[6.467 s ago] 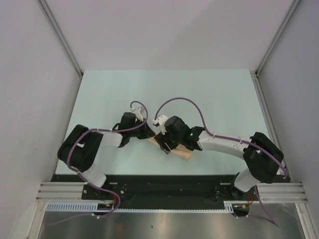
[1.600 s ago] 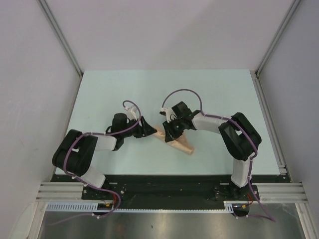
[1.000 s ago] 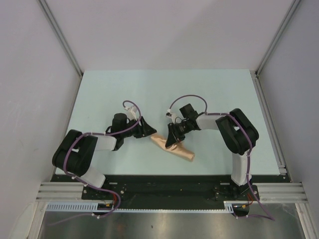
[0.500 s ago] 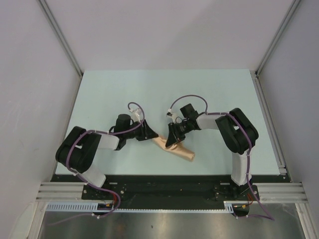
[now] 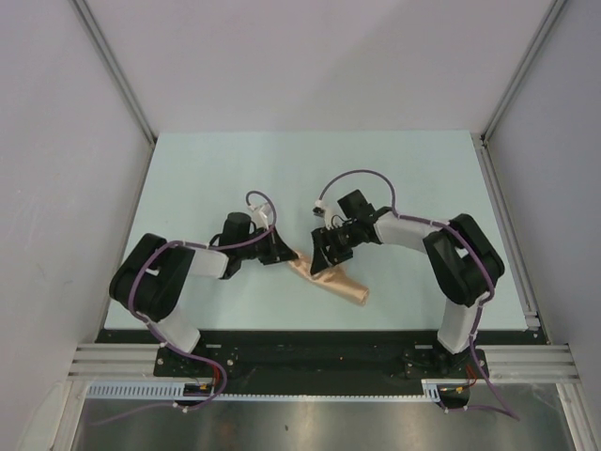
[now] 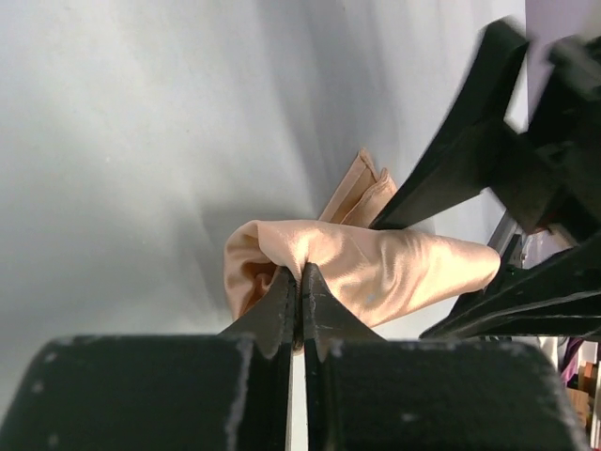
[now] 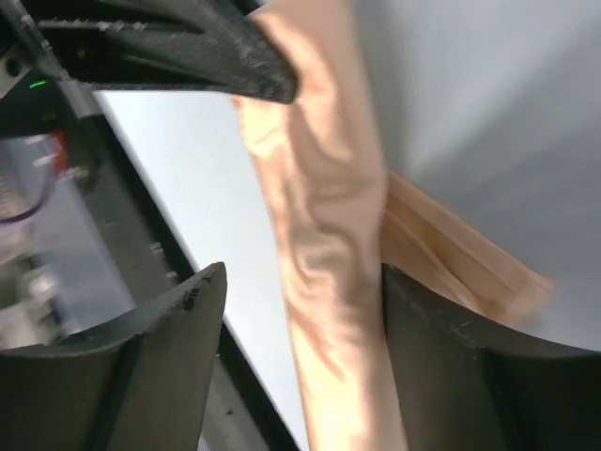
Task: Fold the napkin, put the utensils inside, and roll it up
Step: Roll the napkin with the utensil
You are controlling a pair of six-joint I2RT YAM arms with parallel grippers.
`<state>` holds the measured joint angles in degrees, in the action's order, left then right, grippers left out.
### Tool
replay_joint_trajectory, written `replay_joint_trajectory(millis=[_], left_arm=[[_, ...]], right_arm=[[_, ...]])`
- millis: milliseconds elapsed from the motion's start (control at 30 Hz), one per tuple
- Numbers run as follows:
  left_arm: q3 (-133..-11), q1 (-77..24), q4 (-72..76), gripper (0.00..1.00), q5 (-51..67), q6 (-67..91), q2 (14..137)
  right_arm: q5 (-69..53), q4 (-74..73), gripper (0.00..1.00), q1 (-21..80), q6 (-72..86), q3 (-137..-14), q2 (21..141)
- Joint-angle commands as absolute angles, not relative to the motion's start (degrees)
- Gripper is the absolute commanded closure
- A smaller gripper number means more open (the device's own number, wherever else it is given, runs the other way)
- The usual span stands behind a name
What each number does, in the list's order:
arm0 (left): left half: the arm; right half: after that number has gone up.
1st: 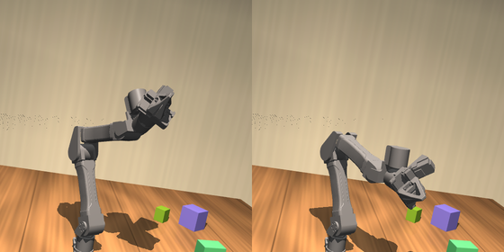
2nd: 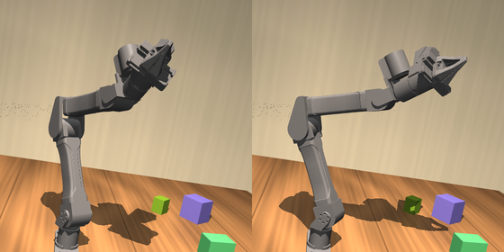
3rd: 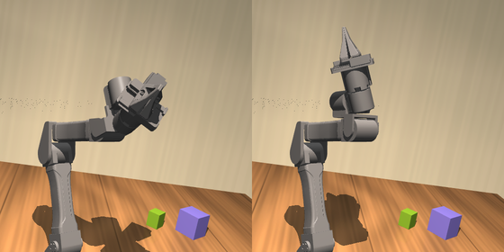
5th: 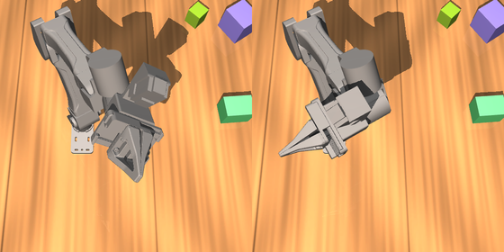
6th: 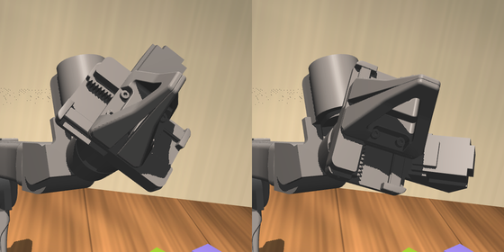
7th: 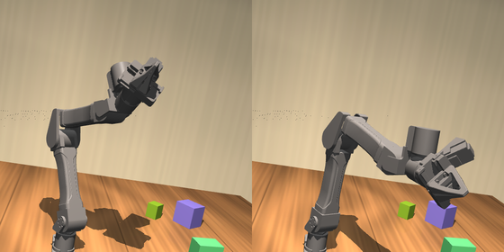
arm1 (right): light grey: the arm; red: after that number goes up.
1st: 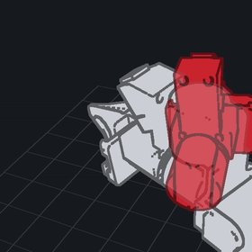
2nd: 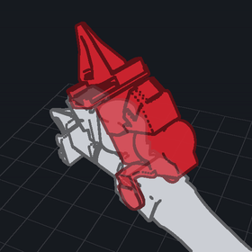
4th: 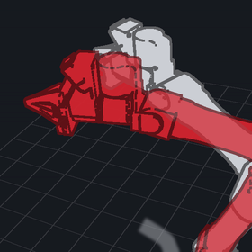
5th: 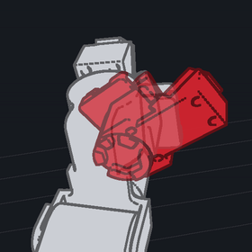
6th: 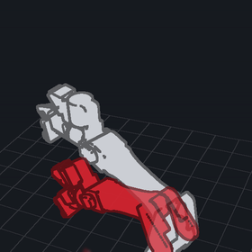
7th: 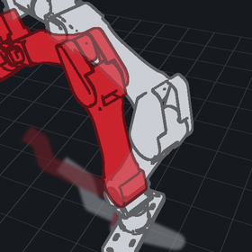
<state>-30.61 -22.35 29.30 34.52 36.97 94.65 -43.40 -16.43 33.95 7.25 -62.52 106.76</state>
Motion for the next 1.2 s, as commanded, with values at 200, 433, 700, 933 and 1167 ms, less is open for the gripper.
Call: replay_joint_trajectory(millis=[200,433,700,933,1167], left_arm=[[-33.7,-23.9,27.0,1.0,35.8,34.2,95.6],[-33.8,-24.1,26.8,1.0,35.9,34.0,95.7],[-33.9,-24.1,26.5,1.0,35.6,33.9,95.5],[-33.7,-24.1,27.0,0.96,35.8,33.8,95.0],[-33.0,-23.9,26.2,0.63,34.0,33.1,92.4]], right_arm=[[-1.3,-18.7,0.24,49.3,-1.9,-62.8,92.8],[12.2,-18.5,0.24,57.0,-6.4,-62.4,96.7],[10.0,-20.0,0.25,58.5,-6.8,-62.2,100.2],[5.8,-21.1,0.32,57.9,-5.0,-62.0,101.5],[-3.0,-22.8,0.55,54.9,-3.5,-62.2,103.1]])
